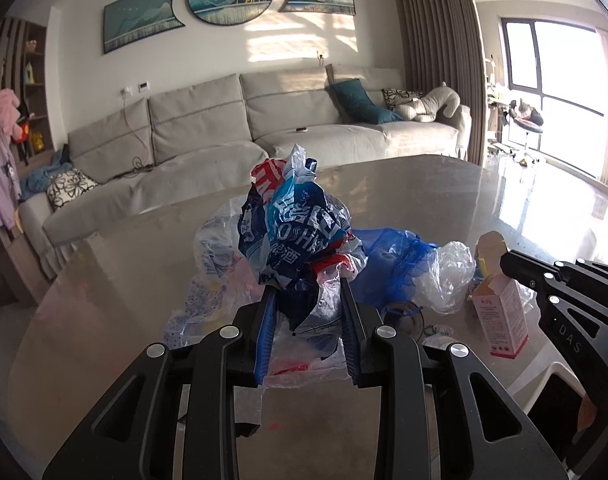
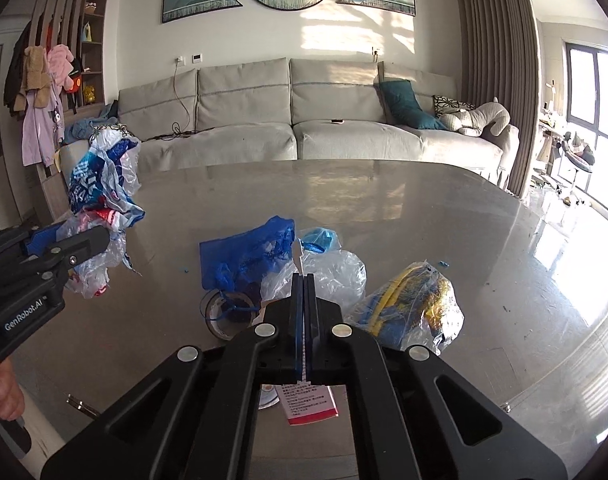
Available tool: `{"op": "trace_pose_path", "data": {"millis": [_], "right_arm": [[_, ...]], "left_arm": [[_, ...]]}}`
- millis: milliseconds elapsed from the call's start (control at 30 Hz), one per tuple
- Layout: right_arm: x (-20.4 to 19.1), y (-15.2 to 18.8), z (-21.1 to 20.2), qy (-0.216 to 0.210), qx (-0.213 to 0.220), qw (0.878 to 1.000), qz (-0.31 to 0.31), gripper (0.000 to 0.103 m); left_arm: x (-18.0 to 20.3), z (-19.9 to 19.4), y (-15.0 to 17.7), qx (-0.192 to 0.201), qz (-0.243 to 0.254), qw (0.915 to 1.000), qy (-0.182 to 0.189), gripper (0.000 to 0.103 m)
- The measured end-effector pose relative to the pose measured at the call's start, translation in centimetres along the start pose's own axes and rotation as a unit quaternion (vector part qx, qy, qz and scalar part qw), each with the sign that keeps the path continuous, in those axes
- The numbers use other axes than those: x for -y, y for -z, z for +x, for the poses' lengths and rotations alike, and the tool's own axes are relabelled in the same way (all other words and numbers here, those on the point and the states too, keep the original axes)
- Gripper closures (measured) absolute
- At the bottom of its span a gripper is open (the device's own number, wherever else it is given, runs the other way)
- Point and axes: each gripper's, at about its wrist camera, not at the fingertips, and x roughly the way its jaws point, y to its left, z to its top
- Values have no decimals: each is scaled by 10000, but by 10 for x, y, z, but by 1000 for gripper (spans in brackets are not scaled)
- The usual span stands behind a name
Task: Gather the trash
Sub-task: 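Carry both items to the white bin and release them from both tools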
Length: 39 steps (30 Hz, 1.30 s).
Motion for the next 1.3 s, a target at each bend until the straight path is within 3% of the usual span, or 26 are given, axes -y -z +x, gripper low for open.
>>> {"op": "trace_pose_path", "data": {"millis": [300,633,900,1300], "right_arm": [[13,-2,-56,230,406,9986,239,102],[49,29,-109,943,501,9912,779,102],[72,70,-140,1524,421,9802,1194,102],[101,116,-156,2244,206,9643,1390,102]], "left_arm": [[26,-24,0,298,166,9985,422,74],[82,-50,7,244,464,9837,1721,74],[135,-68,29,114,878,9598,2663,74],[212,-83,84,-428,1616,9214,3509,74]]}}
